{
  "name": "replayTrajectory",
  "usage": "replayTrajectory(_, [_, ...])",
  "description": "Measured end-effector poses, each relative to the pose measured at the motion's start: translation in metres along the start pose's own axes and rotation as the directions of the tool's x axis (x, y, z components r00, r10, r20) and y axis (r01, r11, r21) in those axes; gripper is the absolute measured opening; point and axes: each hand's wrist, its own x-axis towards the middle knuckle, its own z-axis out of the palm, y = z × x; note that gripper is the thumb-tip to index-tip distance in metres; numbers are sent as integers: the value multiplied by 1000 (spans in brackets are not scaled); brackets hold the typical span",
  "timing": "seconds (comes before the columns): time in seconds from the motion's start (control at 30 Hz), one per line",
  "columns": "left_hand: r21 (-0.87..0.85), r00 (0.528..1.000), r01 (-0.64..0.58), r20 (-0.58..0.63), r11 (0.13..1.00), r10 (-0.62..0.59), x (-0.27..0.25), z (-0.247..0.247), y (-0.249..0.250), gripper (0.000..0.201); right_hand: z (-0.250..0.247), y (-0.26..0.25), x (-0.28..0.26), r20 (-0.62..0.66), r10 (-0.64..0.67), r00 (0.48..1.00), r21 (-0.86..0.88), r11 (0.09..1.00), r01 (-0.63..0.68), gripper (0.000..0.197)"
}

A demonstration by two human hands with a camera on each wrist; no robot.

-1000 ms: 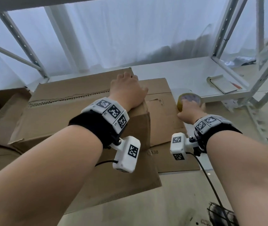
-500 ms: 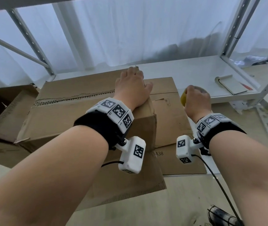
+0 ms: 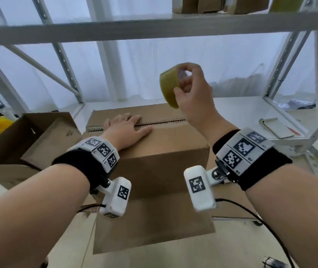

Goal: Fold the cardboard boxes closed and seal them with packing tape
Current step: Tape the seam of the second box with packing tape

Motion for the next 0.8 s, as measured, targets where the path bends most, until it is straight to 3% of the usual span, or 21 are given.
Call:
replayTrajectory(0.13, [-10,996,90,25,996,-90,-18,-9,-66,79,37,-39,-2,69,188,980,275,940,-200,45])
replayTrajectory(0.37, [-327,1000,15,26,945,-7,-35,-5,-100,78,76,-66,7,175,347,921,513,766,-387,39])
replayTrajectory(0.5, [-423,998,1,-56,906,-27,-34,5,-98,72,92,-61,10,243,482,842,715,498,-491,48])
replayTrajectory(0.63, [-466,992,3,-110,885,-62,-30,8,-97,61,102,-57,16,315,504,804,866,195,-461,67])
replayTrajectory(0.73, [-509,989,5,-128,860,-81,-26,8,-97,51,106,-51,17,339,516,787,892,90,-443,75])
replayTrajectory(0.8, [-530,984,8,-146,848,-101,-26,7,-97,43,109,-46,14,376,538,755,889,21,-457,69])
